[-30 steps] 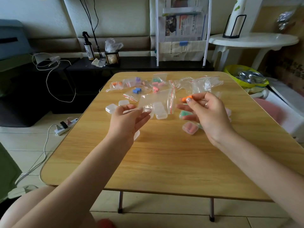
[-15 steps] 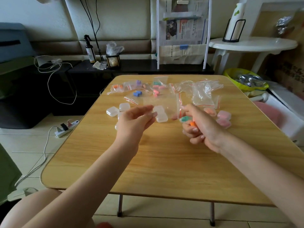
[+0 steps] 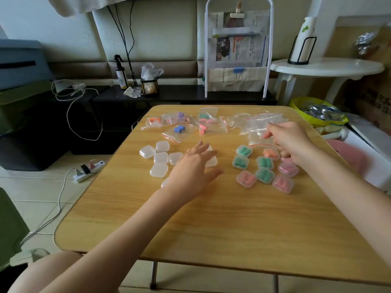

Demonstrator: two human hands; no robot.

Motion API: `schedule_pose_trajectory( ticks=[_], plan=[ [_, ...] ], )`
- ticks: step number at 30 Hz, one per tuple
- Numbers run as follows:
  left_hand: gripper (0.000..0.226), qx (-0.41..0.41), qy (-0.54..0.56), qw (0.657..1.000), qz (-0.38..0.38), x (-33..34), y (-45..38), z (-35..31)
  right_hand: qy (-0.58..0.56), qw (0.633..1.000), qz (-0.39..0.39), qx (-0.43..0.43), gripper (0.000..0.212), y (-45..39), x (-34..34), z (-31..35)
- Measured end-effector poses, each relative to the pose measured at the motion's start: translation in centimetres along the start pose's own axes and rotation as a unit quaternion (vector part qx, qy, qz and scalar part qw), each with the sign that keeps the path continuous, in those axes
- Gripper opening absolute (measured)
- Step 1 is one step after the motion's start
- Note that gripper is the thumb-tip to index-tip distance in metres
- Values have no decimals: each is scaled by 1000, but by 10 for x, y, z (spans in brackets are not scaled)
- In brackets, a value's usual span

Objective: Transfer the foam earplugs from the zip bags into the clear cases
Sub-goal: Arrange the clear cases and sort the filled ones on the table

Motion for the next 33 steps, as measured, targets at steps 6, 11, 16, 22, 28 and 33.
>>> schedule_pose_trajectory(
  ticks=[6, 11, 16, 22, 28, 33],
  plan=[
    [30, 33, -34, 998, 38, 11, -7, 5, 173, 984, -42, -12, 47, -14, -7, -5],
    [28, 10, -11, 1000, -7, 8, -3, 4, 182, 980, -70, -41, 64, -10, -9, -12],
    [26, -28, 105, 985, -137, 0, 3, -7, 76, 983, -47, -161, 39, 25, -6, -18],
    [34, -155, 578, 801, -15, -9, 12, -21, -2, 940, 197, -280, 26, 80, 11, -15],
    [29, -194, 704, 683, -9, -9, 19, -22, -43, 933, 169, -316, 19, 92, 26, -14],
    [24, -220, 801, 556, 18, -7, 23, -30, -56, 925, 120, -357, 17, 92, 37, -19]
  ],
)
Point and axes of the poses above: each hand's wrist, its own y-axis away from the middle knuckle, its own x-axis out of the palm, z = x × y, the point moved 1 cm from there along -y, towards the middle knuckle, and after that the axes turned 5 degrees about x, right-handed, at the moved point
